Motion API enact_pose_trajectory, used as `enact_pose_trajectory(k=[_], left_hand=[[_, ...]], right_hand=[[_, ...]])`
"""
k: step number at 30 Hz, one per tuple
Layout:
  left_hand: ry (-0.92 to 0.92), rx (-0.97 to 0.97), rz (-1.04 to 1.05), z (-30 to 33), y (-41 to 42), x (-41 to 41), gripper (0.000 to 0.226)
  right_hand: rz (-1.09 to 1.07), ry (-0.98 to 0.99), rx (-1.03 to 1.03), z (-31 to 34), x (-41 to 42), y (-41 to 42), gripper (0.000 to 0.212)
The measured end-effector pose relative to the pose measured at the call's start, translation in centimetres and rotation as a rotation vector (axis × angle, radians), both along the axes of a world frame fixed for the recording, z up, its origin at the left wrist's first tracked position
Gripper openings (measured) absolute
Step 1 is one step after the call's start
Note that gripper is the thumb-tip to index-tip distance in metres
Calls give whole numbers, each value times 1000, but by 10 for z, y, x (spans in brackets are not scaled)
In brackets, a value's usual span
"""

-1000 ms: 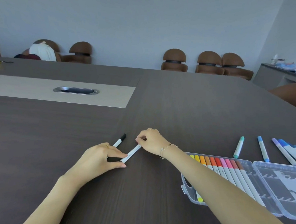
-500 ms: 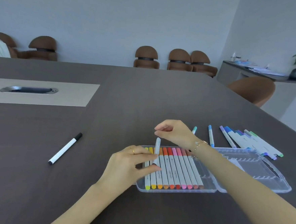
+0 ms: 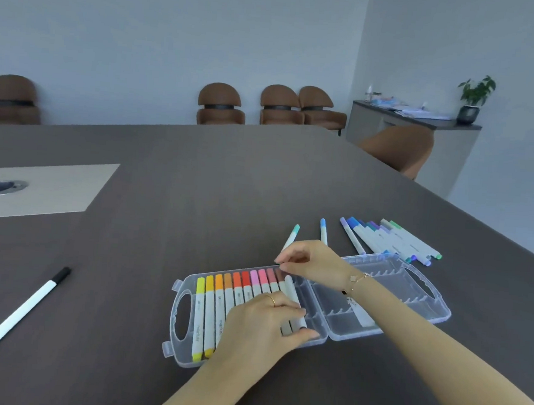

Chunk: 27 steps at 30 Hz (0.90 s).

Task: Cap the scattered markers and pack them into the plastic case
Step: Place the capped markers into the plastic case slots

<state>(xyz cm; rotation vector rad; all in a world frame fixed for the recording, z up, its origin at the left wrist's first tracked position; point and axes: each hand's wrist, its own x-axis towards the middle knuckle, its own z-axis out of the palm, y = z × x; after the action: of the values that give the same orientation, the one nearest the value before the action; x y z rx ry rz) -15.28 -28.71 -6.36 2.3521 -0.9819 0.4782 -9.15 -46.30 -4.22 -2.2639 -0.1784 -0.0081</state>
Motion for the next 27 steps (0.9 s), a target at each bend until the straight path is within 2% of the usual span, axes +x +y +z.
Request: enact_pose_trajectory(k=[11, 20, 27], left_hand=[[25, 0, -6, -7, -11, -3, 34], [16, 38, -126, -8, -6, 1, 22], [74, 55, -151, -2, -6, 0, 32]], right_hand=[[23, 1, -54, -1, -2, -8, 20], [14, -28, -113, -9, -2, -11, 20], [37, -27, -240, -3, -3, -8, 20]])
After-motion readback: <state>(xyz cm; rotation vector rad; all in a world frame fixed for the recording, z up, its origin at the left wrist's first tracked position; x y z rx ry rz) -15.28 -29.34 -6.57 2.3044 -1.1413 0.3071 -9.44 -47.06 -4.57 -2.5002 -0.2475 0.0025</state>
